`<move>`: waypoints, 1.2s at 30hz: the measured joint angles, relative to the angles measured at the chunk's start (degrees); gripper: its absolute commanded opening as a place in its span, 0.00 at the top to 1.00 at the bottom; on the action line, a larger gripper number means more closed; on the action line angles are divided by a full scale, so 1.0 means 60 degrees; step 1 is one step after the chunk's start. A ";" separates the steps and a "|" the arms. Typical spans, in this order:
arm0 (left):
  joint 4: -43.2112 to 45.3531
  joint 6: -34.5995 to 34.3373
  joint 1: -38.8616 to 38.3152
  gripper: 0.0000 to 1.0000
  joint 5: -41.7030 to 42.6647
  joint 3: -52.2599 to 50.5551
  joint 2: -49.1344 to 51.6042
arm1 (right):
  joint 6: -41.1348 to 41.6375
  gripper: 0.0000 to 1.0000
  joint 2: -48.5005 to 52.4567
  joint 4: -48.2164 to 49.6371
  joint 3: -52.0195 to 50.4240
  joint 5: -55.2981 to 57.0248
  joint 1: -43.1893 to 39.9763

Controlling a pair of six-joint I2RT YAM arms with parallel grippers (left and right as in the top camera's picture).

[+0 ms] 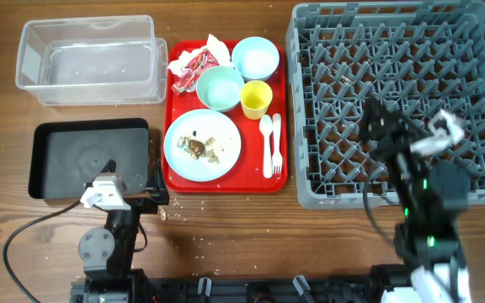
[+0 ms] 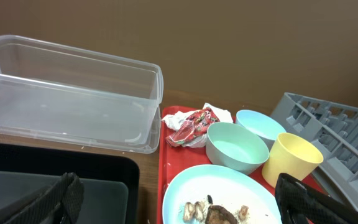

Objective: Sort waste into correct bins and load items into the dishwasher rack

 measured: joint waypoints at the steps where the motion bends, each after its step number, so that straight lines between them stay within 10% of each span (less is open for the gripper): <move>1: 0.0000 0.0000 0.0000 0.00 0.0000 0.0000 -0.0011 | -0.0084 0.00 0.0914 0.0007 0.0463 0.0011 -0.0007; 11: 0.0000 0.0000 0.0000 0.00 0.0000 0.0004 -0.0011 | 0.1173 0.00 0.5395 0.2288 0.0801 0.2973 -0.0015; 16: 0.0018 -0.0324 0.0000 0.00 0.0219 0.0004 -0.0011 | -0.0667 0.00 0.3989 0.2412 0.0805 0.2962 -0.0015; 28: 0.2102 -0.3107 0.0000 0.00 0.3472 0.0018 -0.0015 | -0.2164 0.00 -0.0783 -0.3435 0.0929 0.3570 -0.0022; 36: -0.2568 -0.1603 0.0015 0.00 0.4364 0.5140 0.3646 | -0.2197 0.00 0.0339 -0.3217 0.0929 0.5803 -0.0033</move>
